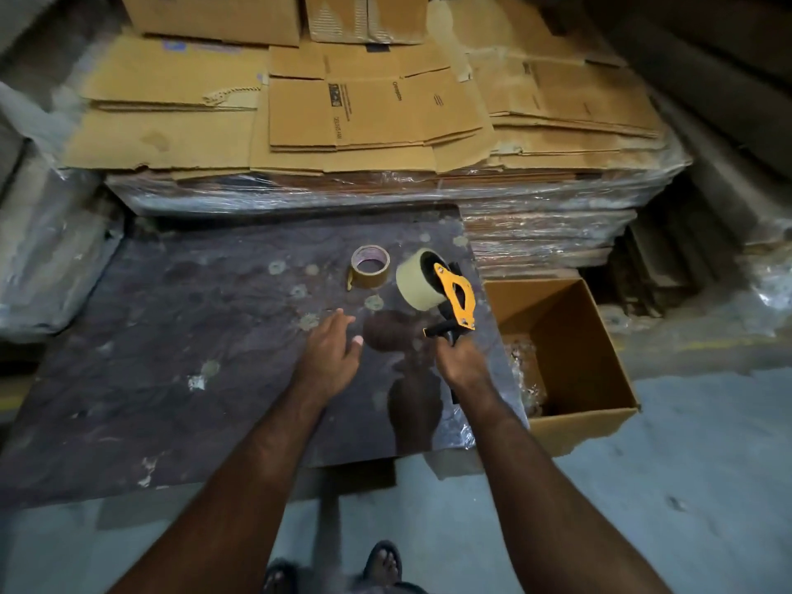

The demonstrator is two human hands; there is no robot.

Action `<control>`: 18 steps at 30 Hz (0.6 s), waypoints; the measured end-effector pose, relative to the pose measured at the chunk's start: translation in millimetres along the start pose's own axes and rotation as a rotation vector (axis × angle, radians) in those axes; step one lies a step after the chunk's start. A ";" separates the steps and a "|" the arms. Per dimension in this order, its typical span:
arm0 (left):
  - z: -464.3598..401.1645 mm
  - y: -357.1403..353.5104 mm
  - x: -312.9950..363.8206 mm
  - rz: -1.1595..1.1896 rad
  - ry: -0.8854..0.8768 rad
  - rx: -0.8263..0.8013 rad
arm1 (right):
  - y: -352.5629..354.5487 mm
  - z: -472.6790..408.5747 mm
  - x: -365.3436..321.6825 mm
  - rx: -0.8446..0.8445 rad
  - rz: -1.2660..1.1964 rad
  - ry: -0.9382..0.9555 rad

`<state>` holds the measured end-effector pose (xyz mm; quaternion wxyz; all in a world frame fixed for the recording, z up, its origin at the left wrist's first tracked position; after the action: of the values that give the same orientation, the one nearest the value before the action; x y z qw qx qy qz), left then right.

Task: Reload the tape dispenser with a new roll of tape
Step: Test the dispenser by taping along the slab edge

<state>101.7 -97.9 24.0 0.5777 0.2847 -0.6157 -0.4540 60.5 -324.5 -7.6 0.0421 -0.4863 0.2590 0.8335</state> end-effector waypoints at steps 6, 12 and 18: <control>4.9 -22.9 -6.6 -0.185 -0.015 -0.095 | -27.6 -43.2 26.8 0.060 0.290 -0.008; 18.0 -20.4 -13.8 -0.272 -0.055 -0.095 | -41.7 -48.1 38.6 0.066 0.389 0.011; 23.7 -15.3 -24.4 -0.333 -0.081 -0.120 | -39.1 -36.0 29.2 0.005 0.514 -0.013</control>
<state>80.2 -77.6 1.2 0.4854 0.3293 -0.5546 -0.5902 86.2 -313.1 -61.3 -0.1684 -0.3991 0.3760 0.8191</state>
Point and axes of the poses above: each hand's wrist, its own z-axis away from the middle knuckle, its own y-axis out of the back of the hand, x = y × z, the point moved 5 cm from there along -z, towards the middle knuckle, and after that the axes turned 13 degrees about -z, right-handed, at the moved point
